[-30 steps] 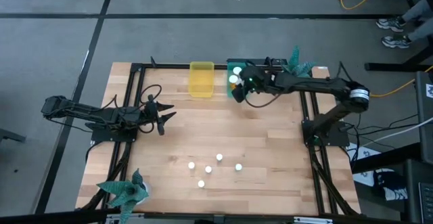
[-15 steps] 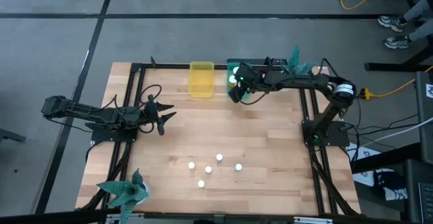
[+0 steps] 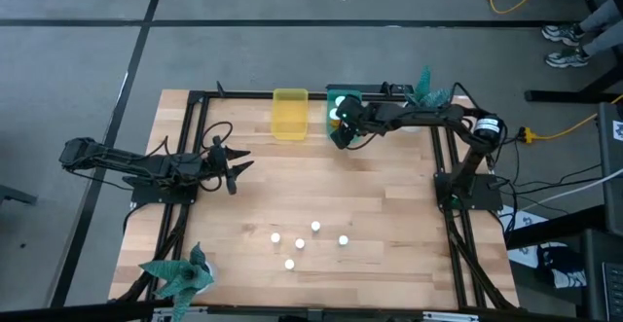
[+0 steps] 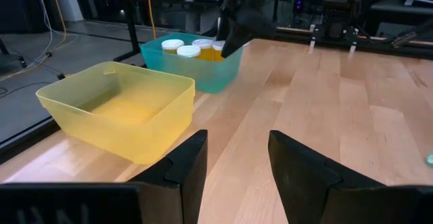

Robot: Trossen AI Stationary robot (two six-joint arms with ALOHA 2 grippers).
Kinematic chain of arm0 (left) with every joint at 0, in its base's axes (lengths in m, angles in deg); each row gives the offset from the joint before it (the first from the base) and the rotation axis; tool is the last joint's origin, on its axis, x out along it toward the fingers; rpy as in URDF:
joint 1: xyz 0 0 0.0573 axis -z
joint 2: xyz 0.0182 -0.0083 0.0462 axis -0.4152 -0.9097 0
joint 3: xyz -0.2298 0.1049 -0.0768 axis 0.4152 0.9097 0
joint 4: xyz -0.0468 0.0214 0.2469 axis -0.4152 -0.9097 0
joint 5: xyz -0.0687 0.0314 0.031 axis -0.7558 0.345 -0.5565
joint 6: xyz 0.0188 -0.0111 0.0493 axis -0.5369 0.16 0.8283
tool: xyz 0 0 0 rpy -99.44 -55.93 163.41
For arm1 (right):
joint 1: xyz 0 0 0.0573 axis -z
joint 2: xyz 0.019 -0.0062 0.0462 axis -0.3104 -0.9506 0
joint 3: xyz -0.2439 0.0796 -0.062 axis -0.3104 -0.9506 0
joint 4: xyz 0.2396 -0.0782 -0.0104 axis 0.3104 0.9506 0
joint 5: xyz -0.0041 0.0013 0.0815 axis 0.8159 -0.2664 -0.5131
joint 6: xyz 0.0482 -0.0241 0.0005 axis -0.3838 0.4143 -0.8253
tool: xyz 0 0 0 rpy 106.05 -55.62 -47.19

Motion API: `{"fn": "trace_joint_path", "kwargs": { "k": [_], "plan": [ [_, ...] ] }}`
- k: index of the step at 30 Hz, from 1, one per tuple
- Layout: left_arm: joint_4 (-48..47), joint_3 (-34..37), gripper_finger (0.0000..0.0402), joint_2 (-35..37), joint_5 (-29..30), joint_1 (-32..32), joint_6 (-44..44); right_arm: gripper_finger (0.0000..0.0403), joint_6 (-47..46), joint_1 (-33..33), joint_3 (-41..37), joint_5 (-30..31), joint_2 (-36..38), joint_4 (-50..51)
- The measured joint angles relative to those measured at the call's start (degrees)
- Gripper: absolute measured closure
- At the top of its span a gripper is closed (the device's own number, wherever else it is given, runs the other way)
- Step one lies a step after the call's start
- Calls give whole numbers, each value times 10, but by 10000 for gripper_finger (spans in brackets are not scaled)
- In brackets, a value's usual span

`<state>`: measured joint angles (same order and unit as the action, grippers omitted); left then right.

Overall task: Pick and place medicine bottles into bin by pill shape (circle, oval)
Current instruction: Put the orange capsule bottle into the green bin

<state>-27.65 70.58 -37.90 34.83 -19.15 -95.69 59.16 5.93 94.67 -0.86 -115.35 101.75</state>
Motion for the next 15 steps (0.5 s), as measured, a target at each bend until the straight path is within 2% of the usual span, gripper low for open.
{"fn": "trace_joint_path", "kwargs": {
  "k": [11, 15],
  "plan": [
    [0, 0, 252, 0, 0, 0, 0, 187, -2, 0, 0, 13, -5, -4],
    [0, 0, 252, 0, 0, 0, 0, 170, -2, 0, 0, 13, -5, -5]
  ]
}}
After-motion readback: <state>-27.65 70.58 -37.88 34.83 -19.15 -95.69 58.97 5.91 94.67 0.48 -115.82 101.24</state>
